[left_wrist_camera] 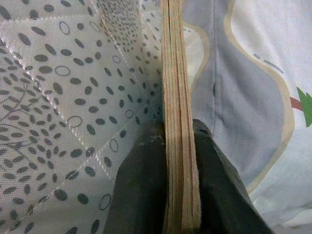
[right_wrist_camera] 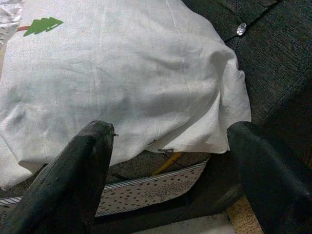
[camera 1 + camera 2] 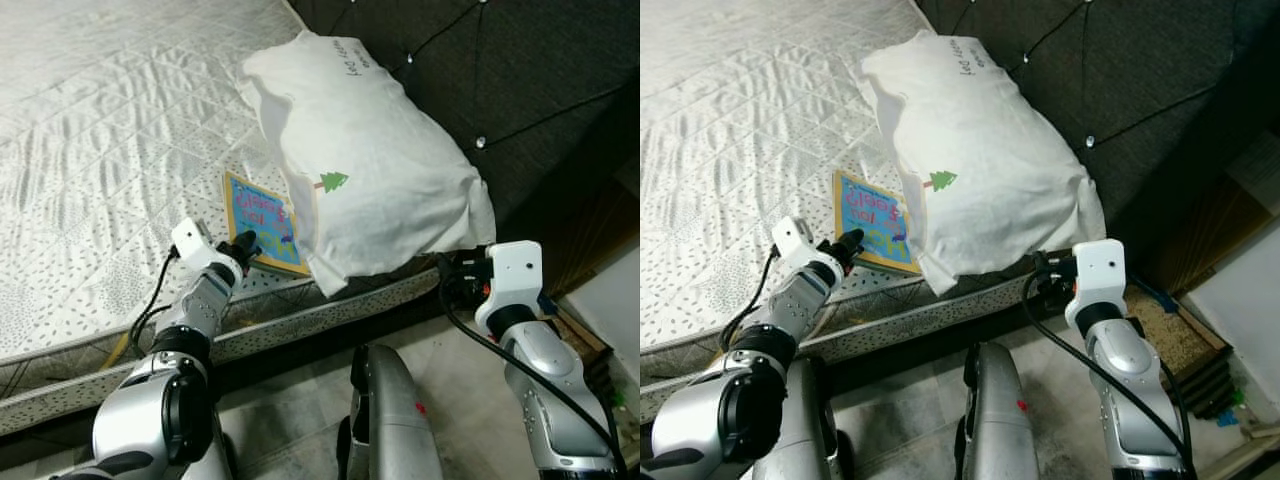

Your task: Clean up the room

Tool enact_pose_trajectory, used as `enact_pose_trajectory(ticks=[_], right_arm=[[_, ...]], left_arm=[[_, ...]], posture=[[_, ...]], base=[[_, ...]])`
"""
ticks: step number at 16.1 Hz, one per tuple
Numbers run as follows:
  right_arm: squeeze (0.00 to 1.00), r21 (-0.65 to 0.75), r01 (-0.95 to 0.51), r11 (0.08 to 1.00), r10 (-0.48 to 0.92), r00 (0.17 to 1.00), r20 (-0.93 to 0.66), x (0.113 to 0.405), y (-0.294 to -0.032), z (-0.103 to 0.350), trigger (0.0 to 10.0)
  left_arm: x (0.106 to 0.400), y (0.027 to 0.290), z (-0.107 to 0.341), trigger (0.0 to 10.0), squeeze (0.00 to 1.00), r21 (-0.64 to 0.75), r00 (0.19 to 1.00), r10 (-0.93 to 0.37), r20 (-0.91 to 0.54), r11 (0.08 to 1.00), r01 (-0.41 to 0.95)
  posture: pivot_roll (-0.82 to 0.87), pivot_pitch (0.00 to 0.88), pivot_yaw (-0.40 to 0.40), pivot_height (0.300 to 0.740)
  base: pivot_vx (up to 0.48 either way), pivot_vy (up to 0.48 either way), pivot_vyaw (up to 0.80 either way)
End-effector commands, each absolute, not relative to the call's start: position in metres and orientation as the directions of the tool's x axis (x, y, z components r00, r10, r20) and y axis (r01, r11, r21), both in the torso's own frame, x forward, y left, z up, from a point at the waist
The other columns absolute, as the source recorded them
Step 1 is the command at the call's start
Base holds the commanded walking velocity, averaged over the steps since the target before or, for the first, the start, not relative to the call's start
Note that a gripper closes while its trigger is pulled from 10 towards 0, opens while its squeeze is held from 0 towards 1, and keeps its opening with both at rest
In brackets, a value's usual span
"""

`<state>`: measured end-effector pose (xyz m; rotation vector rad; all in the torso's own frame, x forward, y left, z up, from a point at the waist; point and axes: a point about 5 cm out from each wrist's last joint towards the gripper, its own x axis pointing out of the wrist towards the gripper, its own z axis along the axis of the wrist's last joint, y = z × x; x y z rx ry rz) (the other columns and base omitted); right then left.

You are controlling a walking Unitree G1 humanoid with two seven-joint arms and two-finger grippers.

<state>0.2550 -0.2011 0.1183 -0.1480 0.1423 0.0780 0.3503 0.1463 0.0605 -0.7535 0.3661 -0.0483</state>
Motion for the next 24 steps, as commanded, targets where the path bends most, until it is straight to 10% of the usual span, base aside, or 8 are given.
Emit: enact_pose_trajectory(ticks=[1, 24], right_arm=[[0.0, -0.155, -0.071, 0.985, 0.05, 0.99, -0.133, 0.255, -0.206, 0.123, 10.0], [0.0, -0.07, -0.116, 0.991, 0.112, 0.992, -0.061, 0.298, -0.168, 0.116, 10.0]], left_arm=[[0.351, 0.14, 0.059, 10.0, 1.0, -0.662, 0.924, -0.191, -0.33, 0.745, -0.083], [0.357, 0.185, 0.071, 10.0, 1.0, -0.482, 0.954, -0.027, -0.299, 0.867, -0.126]], posture=[[-0.28, 0.122, -0.091, 0.551], [-0.14, 0.0, -0.039, 0.551]], base=[[0.0, 0.0, 0.0], [0.0, 0.0, 0.0]])
